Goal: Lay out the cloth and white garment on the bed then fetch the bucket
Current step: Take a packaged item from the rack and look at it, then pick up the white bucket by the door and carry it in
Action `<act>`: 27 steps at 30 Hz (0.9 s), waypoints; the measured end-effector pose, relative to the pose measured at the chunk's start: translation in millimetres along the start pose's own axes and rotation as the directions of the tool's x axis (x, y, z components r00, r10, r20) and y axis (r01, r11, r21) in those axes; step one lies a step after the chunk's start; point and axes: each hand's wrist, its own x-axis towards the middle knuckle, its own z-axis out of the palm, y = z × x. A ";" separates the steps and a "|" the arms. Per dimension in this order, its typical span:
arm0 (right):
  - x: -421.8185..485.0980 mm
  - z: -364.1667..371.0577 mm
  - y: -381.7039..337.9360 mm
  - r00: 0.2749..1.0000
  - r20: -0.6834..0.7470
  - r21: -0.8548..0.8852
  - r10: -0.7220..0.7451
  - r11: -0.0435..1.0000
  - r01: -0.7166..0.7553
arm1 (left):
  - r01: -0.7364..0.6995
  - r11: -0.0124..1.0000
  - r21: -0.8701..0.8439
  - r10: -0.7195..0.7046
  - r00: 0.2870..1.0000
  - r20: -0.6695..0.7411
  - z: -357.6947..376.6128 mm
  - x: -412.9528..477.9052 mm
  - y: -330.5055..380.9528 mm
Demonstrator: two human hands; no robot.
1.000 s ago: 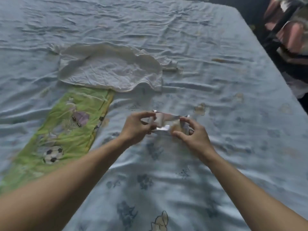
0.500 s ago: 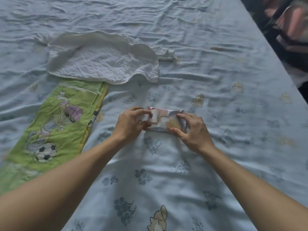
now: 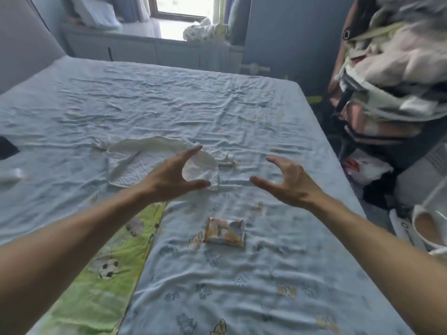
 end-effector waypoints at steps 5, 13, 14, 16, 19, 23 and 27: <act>-14.0 -184.4 -100.5 0.992 -0.090 -0.062 -0.084 0.995 0.079 | -0.072 0.997 0.027 0.074 0.996 -0.057 -160.9 2.9 109.6; -86.9 -393.4 -249.3 0.979 -0.148 -0.126 -0.138 0.985 0.120 | -0.159 0.977 0.144 0.177 0.977 -0.123 -376.1 -45.5 285.9; -99.4 -409.1 -263.6 0.980 -0.143 -0.125 -0.139 0.985 0.121 | -0.170 0.971 0.166 0.192 0.974 -0.123 -395.8 -57.0 301.4; -124.8 -432.6 -287.0 0.977 -0.148 -0.125 -0.156 0.983 0.138 | -0.178 0.958 0.224 0.208 0.971 -0.120 -427.6 -80.5 322.1; -156.7 -450.6 -310.1 0.961 -0.173 -0.133 -0.214 0.972 0.193 | -0.164 0.940 0.300 0.210 0.969 -0.132 -456.8 -112.6 338.0; -181.0 -457.6 -327.3 0.951 -0.184 -0.172 -0.247 0.961 0.216 | -0.143 0.929 0.340 0.206 0.966 -0.159 -471.9 -138.3 344.6; -194.8 -459.0 -331.1 0.953 -0.179 -0.172 -0.245 0.961 0.215 | -0.144 0.927 0.347 0.210 0.965 -0.159 -470.8 -145.1 351.4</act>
